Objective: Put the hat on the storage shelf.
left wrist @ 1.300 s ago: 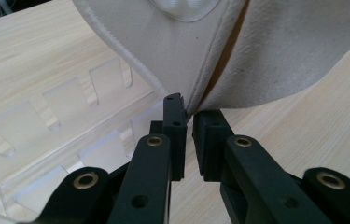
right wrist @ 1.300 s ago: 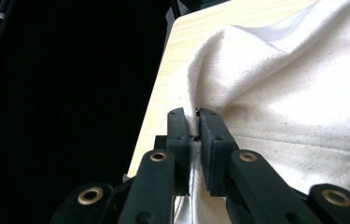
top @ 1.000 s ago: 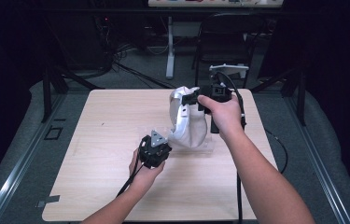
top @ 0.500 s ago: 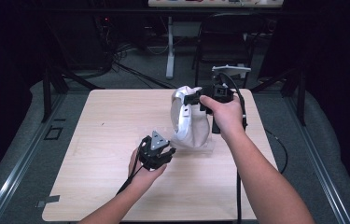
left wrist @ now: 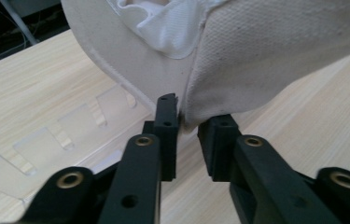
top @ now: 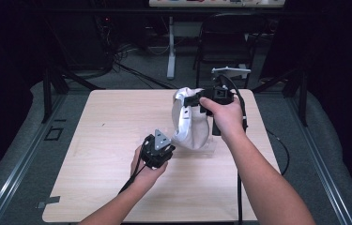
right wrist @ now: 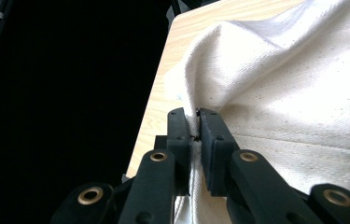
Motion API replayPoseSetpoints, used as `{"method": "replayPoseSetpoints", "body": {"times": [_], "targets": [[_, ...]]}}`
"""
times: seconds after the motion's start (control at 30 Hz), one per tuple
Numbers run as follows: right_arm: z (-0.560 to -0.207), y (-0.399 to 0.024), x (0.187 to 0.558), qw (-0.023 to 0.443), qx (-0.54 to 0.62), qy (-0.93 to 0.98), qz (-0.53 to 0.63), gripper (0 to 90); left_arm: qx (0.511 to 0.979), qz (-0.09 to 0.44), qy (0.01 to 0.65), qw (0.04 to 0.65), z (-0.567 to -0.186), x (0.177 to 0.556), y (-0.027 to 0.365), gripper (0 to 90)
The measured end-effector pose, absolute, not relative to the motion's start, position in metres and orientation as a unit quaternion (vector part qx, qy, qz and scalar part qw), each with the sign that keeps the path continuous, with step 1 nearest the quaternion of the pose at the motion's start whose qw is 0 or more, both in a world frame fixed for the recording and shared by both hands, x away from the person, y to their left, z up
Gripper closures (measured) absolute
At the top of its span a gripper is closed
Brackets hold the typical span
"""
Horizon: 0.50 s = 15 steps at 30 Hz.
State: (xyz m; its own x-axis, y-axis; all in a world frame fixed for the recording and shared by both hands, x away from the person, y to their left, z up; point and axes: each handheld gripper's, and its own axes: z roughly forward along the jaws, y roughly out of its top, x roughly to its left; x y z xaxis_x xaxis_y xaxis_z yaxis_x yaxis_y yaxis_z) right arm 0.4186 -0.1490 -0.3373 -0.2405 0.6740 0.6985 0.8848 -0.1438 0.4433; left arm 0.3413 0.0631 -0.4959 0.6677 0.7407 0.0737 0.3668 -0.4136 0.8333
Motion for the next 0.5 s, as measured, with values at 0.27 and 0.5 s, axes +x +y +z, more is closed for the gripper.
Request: {"method": "replayPoseSetpoints", "body": {"times": [0.27, 0.5], "targets": [[-0.338, -0.148, 0.418, 0.12, -0.602, -0.65, -0.447, 83.0, 0.806, 0.223, 0.349, 0.422, -0.498, 0.341, 0.068, 84.3], [-0.344, -0.133, 0.42, 0.122, -0.594, -0.66, -0.444, 83.0, 0.79, 0.193, 0.378, 0.443, -0.506, 0.343, 0.077, 84.7]]}}
